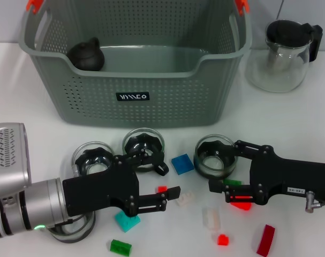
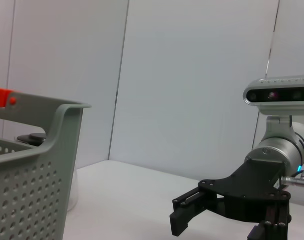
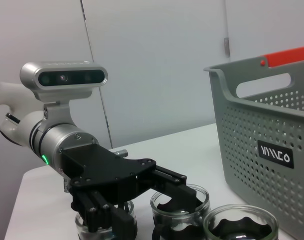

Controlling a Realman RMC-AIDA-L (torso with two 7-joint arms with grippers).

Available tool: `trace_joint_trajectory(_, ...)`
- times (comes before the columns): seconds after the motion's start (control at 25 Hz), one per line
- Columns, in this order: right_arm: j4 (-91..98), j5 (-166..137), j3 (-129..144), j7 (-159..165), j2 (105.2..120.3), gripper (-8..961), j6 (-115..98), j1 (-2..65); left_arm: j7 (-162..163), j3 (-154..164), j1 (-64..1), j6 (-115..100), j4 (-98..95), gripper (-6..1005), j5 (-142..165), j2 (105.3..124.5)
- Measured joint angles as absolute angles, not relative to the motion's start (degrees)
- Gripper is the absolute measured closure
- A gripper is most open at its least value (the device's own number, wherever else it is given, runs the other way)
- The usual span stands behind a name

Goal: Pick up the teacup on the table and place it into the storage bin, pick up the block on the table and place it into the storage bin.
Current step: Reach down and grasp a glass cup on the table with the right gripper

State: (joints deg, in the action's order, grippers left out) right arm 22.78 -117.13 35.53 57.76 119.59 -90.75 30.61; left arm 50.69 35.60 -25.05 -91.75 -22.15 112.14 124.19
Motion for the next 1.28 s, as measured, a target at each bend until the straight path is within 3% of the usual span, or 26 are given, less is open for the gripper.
trace_joint_trajectory(0.6, 29.20, -117.54, 37.57, 67.56, 117.36, 70, -92.03, 33.46, 50.66, 35.50, -25.15, -91.72, -22.15, 184, 112.15, 124.19)
trace_joint_trajectory(1.28, 30.11, -121.07, 42.09, 65.01, 120.11, 85, -90.42, 32.60, 50.59, 35.51, -24.92, -91.33, -22.06, 188, 112.17, 124.19)
